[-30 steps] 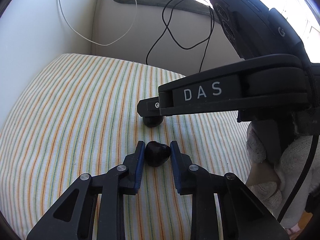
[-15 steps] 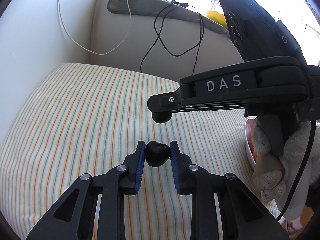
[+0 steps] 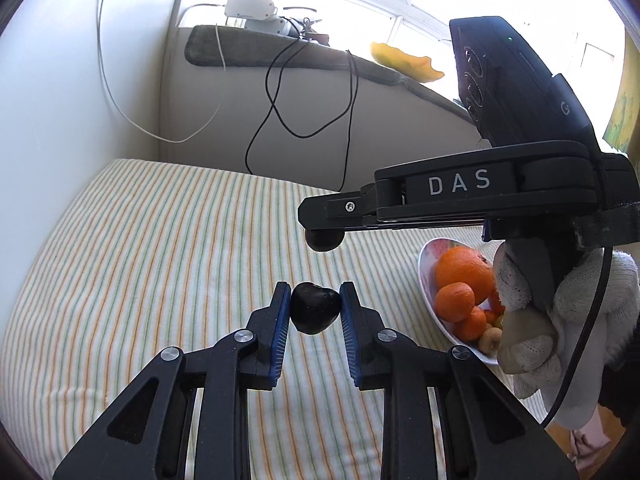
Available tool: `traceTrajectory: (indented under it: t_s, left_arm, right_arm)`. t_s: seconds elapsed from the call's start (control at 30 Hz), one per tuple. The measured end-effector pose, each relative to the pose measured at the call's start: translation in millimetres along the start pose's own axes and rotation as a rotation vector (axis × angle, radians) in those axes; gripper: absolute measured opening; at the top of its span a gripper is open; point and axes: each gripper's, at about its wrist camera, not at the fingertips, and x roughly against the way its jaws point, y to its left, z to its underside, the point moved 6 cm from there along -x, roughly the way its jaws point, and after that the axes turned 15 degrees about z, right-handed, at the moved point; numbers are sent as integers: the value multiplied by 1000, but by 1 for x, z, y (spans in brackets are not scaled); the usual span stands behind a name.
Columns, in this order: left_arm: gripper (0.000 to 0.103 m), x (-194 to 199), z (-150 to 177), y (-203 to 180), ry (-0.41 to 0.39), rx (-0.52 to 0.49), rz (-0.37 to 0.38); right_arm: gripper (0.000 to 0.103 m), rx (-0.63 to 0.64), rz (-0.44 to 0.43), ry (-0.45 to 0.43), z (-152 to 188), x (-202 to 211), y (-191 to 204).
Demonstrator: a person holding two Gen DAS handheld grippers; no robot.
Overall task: Organize fruits
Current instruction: 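Carry the plum in the left tool while the right tool carries its plum to the plate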
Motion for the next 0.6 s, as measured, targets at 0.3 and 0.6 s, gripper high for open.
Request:
traceTrajectory:
  t_s: [0.3, 0.6]
  left_arm:
    - [23, 4, 4, -35, -10, -41, 35]
    - [23, 2, 9, -65, -5, -78, 87]
  right_arm:
    - [23, -11, -20, -68, 25, 55, -17]
    - [23, -58, -18, -143, 54, 102, -47]
